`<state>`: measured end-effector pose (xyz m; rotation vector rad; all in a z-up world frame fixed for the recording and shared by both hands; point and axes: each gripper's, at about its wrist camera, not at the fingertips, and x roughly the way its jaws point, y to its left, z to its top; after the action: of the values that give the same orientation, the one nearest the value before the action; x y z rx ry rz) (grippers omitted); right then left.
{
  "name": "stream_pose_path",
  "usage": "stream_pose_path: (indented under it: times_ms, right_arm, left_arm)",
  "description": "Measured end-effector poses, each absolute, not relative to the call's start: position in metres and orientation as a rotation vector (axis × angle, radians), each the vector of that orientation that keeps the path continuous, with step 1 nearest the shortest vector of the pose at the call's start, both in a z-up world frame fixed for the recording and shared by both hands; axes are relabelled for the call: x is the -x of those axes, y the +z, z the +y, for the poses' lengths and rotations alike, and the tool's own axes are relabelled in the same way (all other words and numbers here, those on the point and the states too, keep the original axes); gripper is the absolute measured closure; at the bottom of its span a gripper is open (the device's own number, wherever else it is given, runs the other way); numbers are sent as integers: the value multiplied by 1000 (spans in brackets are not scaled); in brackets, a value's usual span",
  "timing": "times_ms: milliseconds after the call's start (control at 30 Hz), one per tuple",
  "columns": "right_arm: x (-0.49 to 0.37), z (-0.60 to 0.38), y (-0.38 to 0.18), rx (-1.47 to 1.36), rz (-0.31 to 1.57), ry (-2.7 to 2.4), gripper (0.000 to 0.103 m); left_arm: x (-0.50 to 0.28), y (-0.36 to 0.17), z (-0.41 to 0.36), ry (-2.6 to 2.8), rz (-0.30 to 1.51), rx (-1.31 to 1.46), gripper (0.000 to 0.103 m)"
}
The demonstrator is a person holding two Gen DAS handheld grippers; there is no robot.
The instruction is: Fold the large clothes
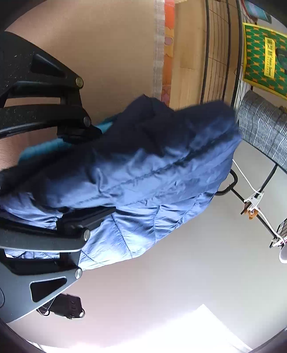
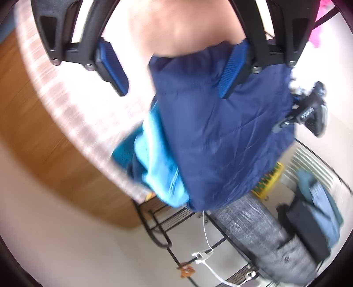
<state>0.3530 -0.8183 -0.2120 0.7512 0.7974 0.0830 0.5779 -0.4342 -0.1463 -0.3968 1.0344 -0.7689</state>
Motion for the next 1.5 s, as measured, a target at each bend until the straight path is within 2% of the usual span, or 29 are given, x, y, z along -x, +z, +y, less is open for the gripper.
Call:
stream_pose_path:
  times_ms: [33, 133, 233, 333, 467, 600, 867, 1000, 1067, 1167, 1500]
  right_arm:
    - [-352, -820, -212, -776, 781, 85, 66]
    - [-358, -813, -194, -638, 751, 18, 74]
    - [-369, -806, -175, -525, 740, -51, 76]
    - [-377, -804, -172, -490, 760, -99, 77]
    - [-378, -796, -174, -446, 790, -105, 76]
    - [-362, -791, -159, -439, 757, -149, 65]
    - [-304, -762, -79, -368, 626, -174, 62]
    - [-264, -731, -25, -281, 554, -188, 52]
    - [-242, -717, 0, -257, 520, -185, 51]
    - [-209, -694, 31, -235, 471, -178, 41]
    - [-123, -615, 105, -102, 387, -180, 38]
  left_arm:
    - [-578, -144, -429, -759, 1032, 395, 51]
    - [-572, -134, -421, -736, 1002, 351, 51]
    - [-573, -131, -425, -703, 967, 305, 50]
    - [-576, -145, -432, -648, 996, 264, 43]
    - [-570, -145, -433, -614, 984, 188, 43]
    - [-544, -119, -426, -596, 929, 79, 43]
    - [-475, -17, -377, -606, 783, 34, 43]
    - [-436, 41, -342, -612, 707, 40, 43]
    - [-409, 70, -320, -625, 663, 40, 43]
    - [-365, 105, -287, -645, 617, 31, 43]
    - [-239, 185, -190, -666, 491, -47, 43]
